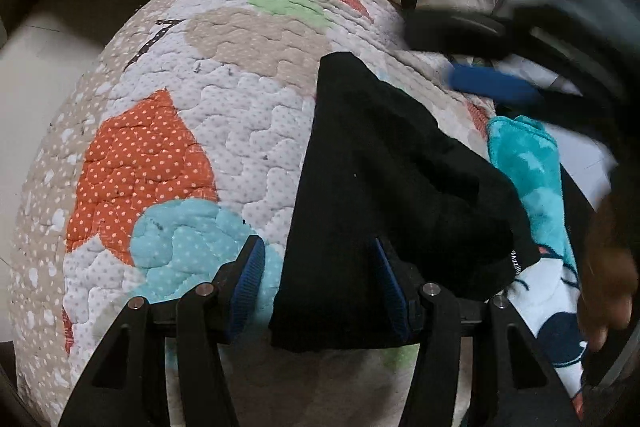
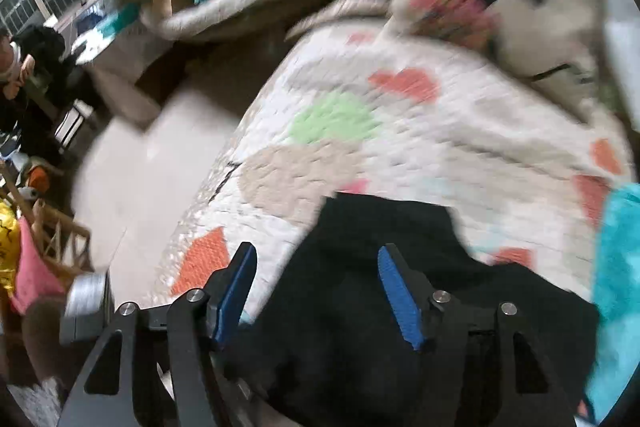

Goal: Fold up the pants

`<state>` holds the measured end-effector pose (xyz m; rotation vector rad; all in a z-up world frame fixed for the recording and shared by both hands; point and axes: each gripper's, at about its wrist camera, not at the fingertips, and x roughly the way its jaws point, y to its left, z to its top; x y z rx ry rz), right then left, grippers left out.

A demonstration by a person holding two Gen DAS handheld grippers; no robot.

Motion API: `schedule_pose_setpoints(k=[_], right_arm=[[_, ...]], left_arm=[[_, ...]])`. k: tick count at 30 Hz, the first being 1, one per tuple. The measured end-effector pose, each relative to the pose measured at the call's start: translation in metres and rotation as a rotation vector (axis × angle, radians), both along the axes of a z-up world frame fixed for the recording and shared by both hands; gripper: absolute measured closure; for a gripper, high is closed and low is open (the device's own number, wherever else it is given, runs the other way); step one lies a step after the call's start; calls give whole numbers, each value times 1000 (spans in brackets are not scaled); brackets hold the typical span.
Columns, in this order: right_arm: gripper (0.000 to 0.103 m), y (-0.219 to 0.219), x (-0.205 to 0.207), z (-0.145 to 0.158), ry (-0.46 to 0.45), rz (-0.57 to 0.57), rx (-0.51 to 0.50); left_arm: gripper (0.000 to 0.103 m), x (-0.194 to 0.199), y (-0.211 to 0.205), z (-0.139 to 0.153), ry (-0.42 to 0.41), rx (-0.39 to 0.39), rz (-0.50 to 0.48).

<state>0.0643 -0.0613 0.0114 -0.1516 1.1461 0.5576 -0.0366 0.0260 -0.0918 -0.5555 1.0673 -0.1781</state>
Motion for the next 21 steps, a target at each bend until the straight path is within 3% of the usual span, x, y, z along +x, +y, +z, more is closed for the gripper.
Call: schedule_pose_setpoints(k=[1, 2, 3, 5, 6, 7, 9, 13, 16, 21], right_arm=[[45, 14, 11, -13, 33, 3, -46], [55, 27, 17, -25, 55, 6, -101], [64, 33, 22, -35, 70, 4, -148], [69, 41, 45, -63, 117, -37, -293], [71, 41, 49, -70, 137, -58, -300], [73, 40, 51, -71, 149, -80, -279], [89, 41, 50, -66, 149, -72, -255], [92, 50, 43, -50, 112, -45, -200], [92, 64, 43, -43, 96, -32, -173], [92, 104, 44, -34, 95, 22, -121]], left_arm=[[63, 0, 0, -1, 5, 5, 3], [84, 1, 0, -3, 20, -3, -5], [89, 3, 1, -7, 41, -29, -7], [91, 3, 3, -8, 51, -55, 12], [92, 3, 3, -7, 53, -54, 14], [92, 2, 4, -6, 55, -55, 20], [92, 1, 7, -5, 68, -63, 34], [93, -4, 22, -2, 75, -94, 65], [93, -9, 41, 5, 52, -53, 113], [92, -16, 85, 3, 80, -54, 235]])
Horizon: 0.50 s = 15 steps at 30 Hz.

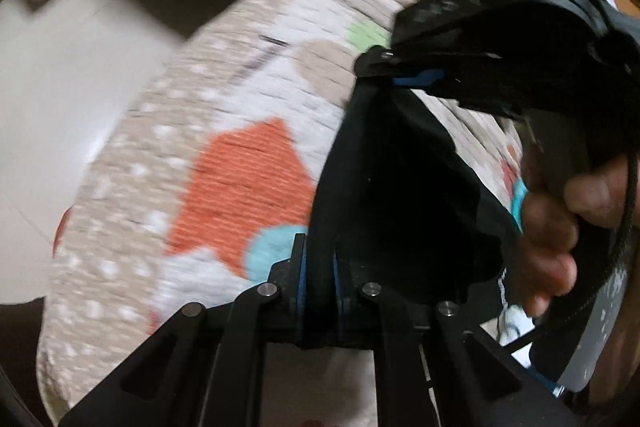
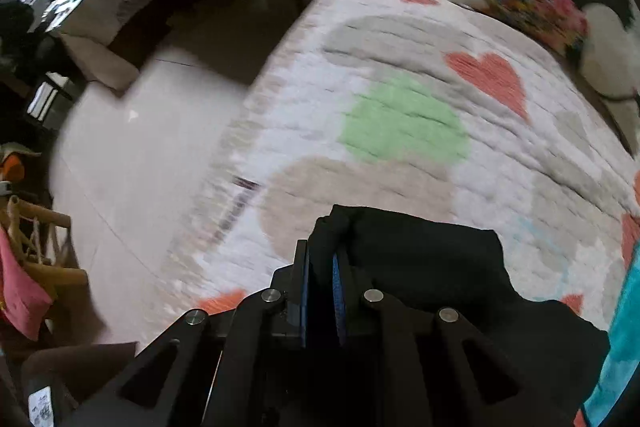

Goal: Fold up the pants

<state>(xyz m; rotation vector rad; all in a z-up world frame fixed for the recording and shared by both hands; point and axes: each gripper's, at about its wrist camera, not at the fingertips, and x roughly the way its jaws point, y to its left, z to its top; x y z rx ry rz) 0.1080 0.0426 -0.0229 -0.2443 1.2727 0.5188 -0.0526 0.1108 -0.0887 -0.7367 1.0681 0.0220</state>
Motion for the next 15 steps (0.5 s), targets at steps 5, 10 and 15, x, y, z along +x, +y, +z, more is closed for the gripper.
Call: schedule_pose_setpoints(k=[5, 10, 15], right_arm=[[78, 28, 1, -15, 42, 8, 42], [56, -30, 8, 19, -14, -98, 202], [56, -134, -21, 40, -97, -219, 223]], left_arm=[[84, -10, 30, -12, 64, -60, 110], [84, -22, 36, 1, 29, -90, 154], [83, -33, 35, 14, -19, -52, 162]])
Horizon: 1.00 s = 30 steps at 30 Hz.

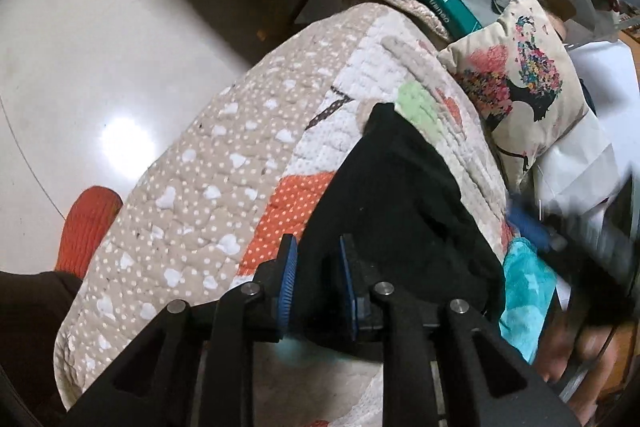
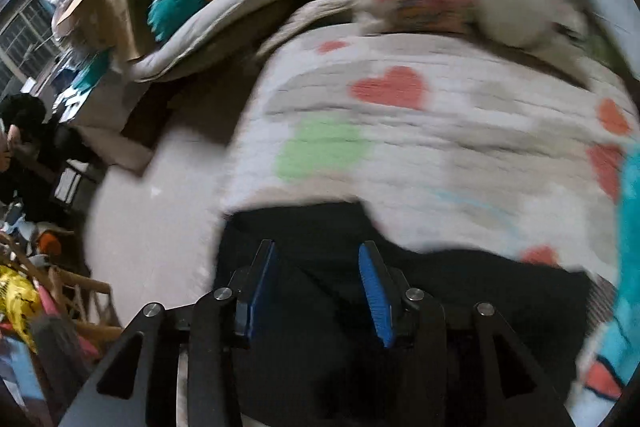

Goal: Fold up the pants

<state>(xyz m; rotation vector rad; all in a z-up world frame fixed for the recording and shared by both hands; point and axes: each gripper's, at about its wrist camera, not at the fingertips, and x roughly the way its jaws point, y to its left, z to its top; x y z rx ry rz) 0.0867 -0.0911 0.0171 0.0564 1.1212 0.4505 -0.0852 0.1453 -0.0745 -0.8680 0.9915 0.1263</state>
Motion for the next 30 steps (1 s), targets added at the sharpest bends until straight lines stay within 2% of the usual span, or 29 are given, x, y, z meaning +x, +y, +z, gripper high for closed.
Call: schedule_pose_setpoints(k=[4, 8, 9, 10, 11, 13, 16, 20, 23, 25, 27, 29, 30], right_arm=[[56, -40, -38, -19, 11, -25, 36], [56, -41, -63, -49, 37, -32, 117], [57, -33, -68, -60, 49, -24, 110], [58, -32, -69, -66, 50, -29, 79], [59, -32, -68, -73, 39, -61, 4], [64, -46, -67, -78, 34, -139, -34], [65, -79, -74, -73, 29, -235, -5], [62, -134, -84, -36, -80, -401, 93], [60, -140, -91, -1, -177, -423, 153], [59, -119, -98, 16, -241, -350, 138], [49, -81, -103, 19, -249, -232, 124], [49, -40, -109, 3, -192, -108, 125], [49, -26, -112, -7, -163, -72, 117]], left_arm=[[80, 16, -9, -1, -6, 12, -12], [73, 29, -17, 4, -24, 82, -36], [63, 32, -20, 4, -23, 106, -61], [62, 37, -24, 2, -11, 129, -90], [62, 39, -27, 0, 1, 139, -99], [62, 41, -30, -5, 20, 148, -112], [62, 41, -34, -2, 12, 153, -137], [61, 35, -50, 20, -94, 183, -197], [54, 29, -37, 35, -148, 205, -124], [48, 24, -10, 35, -108, 229, 18], [48, 21, 20, 24, -46, 184, 129], [48, 19, 46, 6, 18, 78, 196], [48, 18, 51, 2, 33, 58, 209]])
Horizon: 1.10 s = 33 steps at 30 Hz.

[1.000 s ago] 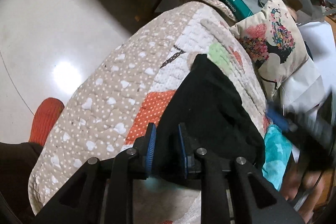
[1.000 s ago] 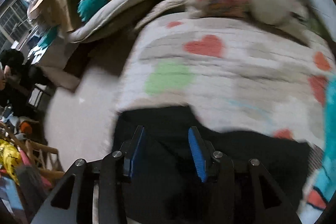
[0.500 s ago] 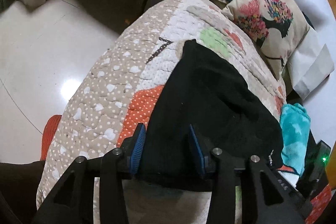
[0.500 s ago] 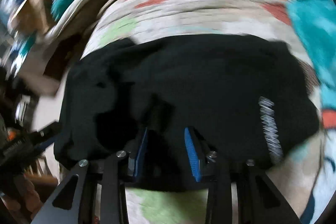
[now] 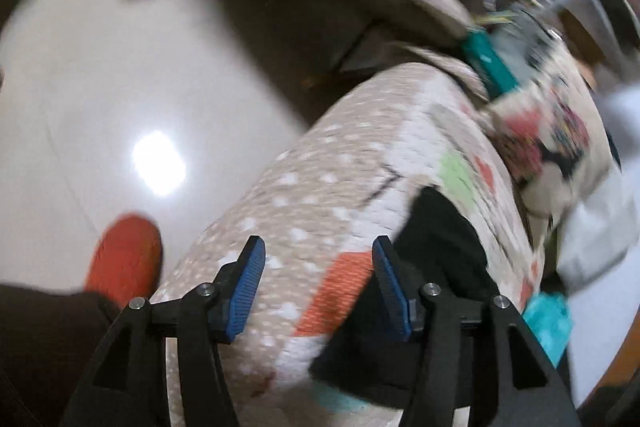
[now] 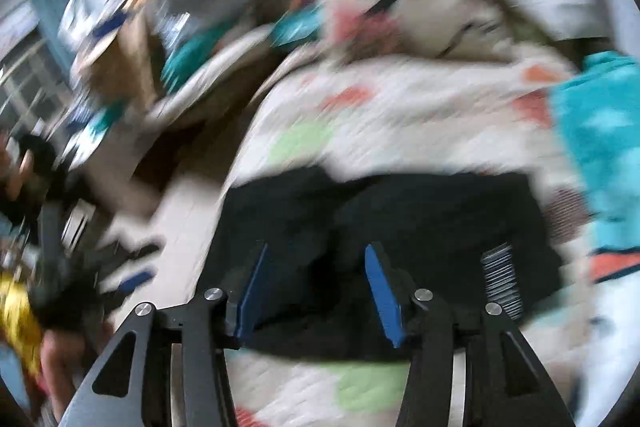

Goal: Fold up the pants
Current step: 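Lift the folded pants with the right gripper and fold them toward the left gripper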

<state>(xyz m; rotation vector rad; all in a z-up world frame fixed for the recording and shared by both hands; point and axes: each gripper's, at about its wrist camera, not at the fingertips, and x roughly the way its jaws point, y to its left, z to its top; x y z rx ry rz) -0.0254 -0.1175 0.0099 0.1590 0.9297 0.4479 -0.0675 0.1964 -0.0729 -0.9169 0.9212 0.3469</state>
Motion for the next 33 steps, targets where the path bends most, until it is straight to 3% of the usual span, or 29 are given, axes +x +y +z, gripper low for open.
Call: schedule_pose_setpoints(k=[3, 7, 14, 18, 21, 26, 29, 33], right_arm=[[49, 25, -8, -29, 73, 61, -23], [49, -6, -20, -40, 106, -6, -7], [49, -129, -25, -33, 48, -404, 16], [46, -172, -23, -42, 89, -565, 126], [43, -191, -20, -58, 148, -631, 206], [43, -199, -12, -69, 166, -631, 270], [43, -196, -3, -80, 188, -610, 338], [43, -186, 9, -92, 178, -587, 377]], left_arm=[[48, 1, -4, -2, 12, 1, -34], [48, 10, -42, 6, -22, 54, -200], [48, 32, -130, 43, -68, 230, -483], [48, 64, -189, 74, -102, 355, -666], [48, 98, -240, 83, -123, 400, -810], [48, 156, -327, 64, -73, 411, -1005], [48, 182, -364, 43, -3, 406, -1033], [48, 210, -407, 14, 63, 389, -1153]])
